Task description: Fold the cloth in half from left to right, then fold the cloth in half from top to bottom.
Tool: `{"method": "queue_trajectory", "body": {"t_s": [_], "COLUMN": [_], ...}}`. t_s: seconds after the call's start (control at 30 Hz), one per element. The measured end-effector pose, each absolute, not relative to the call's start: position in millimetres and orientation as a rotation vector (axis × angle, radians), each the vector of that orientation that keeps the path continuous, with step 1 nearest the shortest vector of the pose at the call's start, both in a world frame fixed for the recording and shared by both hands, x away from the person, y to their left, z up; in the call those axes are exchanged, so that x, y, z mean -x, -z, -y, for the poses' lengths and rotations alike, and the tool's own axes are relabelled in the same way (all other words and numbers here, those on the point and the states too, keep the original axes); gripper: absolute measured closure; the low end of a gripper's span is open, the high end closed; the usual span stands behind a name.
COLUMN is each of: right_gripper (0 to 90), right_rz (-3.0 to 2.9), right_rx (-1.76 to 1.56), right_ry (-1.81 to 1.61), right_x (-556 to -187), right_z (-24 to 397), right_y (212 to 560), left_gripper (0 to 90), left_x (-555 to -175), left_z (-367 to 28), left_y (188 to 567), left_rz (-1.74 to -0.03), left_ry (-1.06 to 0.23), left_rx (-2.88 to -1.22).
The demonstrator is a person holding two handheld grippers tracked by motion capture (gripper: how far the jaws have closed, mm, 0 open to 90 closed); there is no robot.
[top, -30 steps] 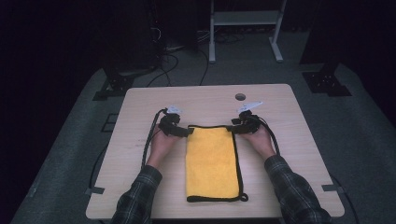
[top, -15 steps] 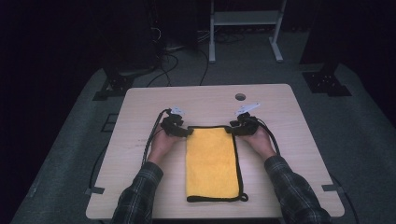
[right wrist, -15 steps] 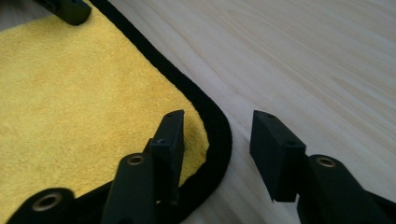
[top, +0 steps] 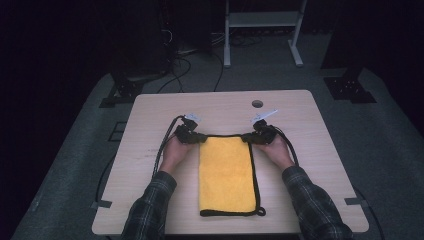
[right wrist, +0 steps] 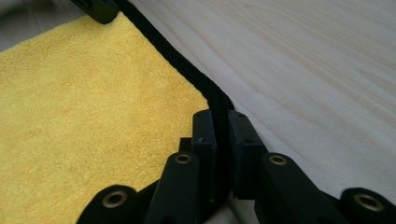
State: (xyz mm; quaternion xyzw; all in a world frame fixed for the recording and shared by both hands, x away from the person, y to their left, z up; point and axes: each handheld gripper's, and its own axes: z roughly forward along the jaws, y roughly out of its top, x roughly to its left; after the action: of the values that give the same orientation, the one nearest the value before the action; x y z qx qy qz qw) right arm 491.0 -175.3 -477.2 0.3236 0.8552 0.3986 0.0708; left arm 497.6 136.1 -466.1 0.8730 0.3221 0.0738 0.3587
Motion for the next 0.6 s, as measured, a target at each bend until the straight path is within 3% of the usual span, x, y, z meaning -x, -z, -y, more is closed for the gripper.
{"method": "queue_trajectory", "body": {"t_s": [0.37, 0.6], "right_gripper": [83.1, 83.0], "right_rz": [-2.493, -2.450], "right_rx": [-0.978, -0.953], "right_ry": [-1.199, -1.246], "right_x": [-494.8, -498.2], "right_z": [178.2, 180.4], "right_y": [470.3, 443.9], "left_gripper": [81.9, 81.8], "left_x": [-503.9, -499.2], "left_z": [-132.6, -138.5], "left_y": [450.3, 421.6], "left_rz": [-0.818, -0.769], "left_ry": [-0.289, -0.309], "left_rx": [-2.208, -2.147]}}
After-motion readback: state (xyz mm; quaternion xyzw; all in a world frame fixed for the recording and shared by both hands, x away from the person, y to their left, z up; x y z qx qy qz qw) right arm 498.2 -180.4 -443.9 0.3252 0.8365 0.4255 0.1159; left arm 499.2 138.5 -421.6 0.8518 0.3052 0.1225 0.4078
